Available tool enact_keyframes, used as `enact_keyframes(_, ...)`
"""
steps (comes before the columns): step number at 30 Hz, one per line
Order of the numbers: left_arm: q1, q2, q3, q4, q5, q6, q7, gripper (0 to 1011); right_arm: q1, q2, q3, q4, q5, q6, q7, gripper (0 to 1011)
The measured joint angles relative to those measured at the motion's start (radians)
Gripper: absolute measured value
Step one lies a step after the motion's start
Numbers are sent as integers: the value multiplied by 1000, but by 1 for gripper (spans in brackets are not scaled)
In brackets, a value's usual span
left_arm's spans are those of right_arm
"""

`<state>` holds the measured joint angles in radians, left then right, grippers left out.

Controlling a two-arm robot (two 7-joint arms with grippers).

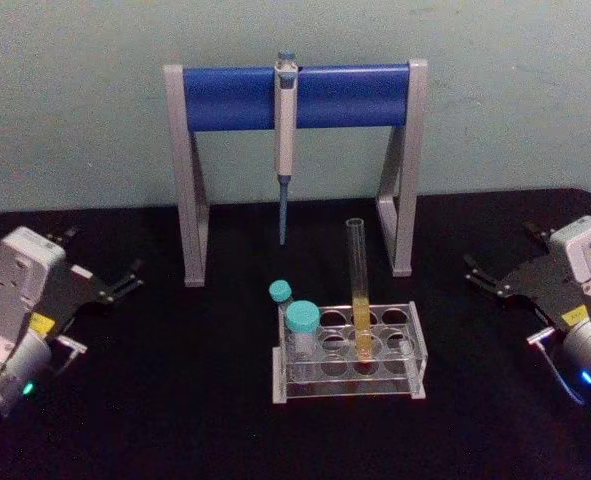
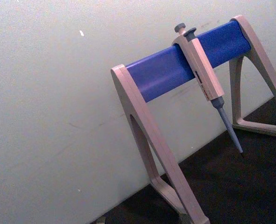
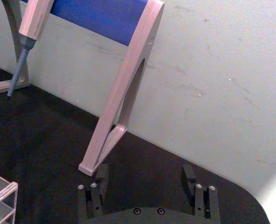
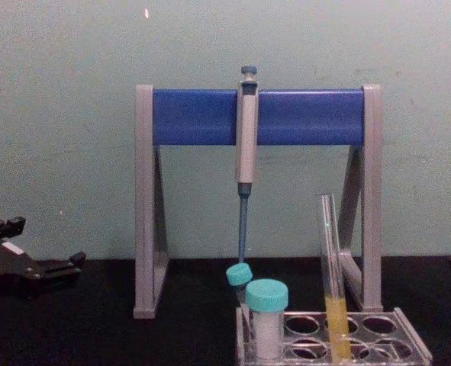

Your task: Pick up the test tube from the test tube rack, shake it, then place it back into the test tube rack.

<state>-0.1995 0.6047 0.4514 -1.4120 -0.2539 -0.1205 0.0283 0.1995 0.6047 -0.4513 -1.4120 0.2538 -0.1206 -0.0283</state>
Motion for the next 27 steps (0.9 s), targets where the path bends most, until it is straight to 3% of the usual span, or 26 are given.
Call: enact_keyframes(27,0,0,0,0,0,0,0,1010,0,0,0,0,0,0,0,1000)
